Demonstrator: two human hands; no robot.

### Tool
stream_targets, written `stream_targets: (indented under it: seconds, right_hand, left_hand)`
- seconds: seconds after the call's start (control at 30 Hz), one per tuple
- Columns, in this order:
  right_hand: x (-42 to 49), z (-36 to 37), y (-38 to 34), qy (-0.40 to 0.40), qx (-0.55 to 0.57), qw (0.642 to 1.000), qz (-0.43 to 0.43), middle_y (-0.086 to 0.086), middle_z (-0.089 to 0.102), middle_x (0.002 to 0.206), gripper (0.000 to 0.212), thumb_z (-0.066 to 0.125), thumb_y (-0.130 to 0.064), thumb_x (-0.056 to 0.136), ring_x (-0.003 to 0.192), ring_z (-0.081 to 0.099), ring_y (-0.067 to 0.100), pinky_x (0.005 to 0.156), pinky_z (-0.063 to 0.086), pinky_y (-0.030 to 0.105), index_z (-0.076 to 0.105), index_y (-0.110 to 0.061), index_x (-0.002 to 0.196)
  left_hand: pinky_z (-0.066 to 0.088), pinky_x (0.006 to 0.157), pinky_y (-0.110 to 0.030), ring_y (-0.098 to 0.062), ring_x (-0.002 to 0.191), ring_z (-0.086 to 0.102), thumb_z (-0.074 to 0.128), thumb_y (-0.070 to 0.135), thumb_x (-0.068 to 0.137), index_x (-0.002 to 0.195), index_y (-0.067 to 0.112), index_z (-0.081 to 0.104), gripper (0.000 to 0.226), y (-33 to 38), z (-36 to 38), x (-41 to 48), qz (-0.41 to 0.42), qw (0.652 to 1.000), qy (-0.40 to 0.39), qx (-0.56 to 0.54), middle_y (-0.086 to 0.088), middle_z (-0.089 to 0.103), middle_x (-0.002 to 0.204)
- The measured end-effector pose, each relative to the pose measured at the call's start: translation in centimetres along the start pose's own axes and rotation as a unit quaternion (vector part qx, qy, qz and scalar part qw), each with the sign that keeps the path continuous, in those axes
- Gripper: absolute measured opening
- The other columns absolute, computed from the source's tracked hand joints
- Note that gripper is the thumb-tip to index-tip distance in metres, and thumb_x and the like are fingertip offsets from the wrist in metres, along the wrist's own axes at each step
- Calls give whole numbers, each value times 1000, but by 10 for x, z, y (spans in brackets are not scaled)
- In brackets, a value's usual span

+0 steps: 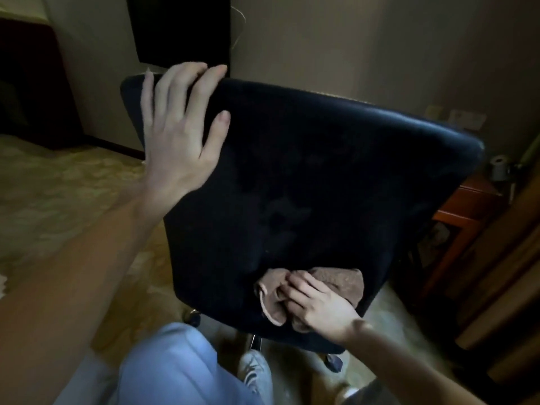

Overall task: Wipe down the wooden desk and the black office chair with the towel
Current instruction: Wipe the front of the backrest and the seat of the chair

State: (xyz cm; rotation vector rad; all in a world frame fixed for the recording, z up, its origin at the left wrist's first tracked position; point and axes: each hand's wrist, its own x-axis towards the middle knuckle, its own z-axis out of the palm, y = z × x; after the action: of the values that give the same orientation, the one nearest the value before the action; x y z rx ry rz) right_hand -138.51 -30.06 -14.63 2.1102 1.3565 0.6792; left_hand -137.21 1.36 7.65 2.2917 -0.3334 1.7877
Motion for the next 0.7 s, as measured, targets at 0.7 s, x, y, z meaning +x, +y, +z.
stream_targets:
  seconds: [0.7]
  right_hand:
    - [50,9,-6,146,-6,986,76,-5,68,111,25,52,-31,91,116,51,32,92,34,45,76,-29,99]
  left_hand:
    - [29,106,-23,-25,128,42,42,47,105,145,23,48,47,-21,-15,-12,-219,971,-12,-97,-13,40,138]
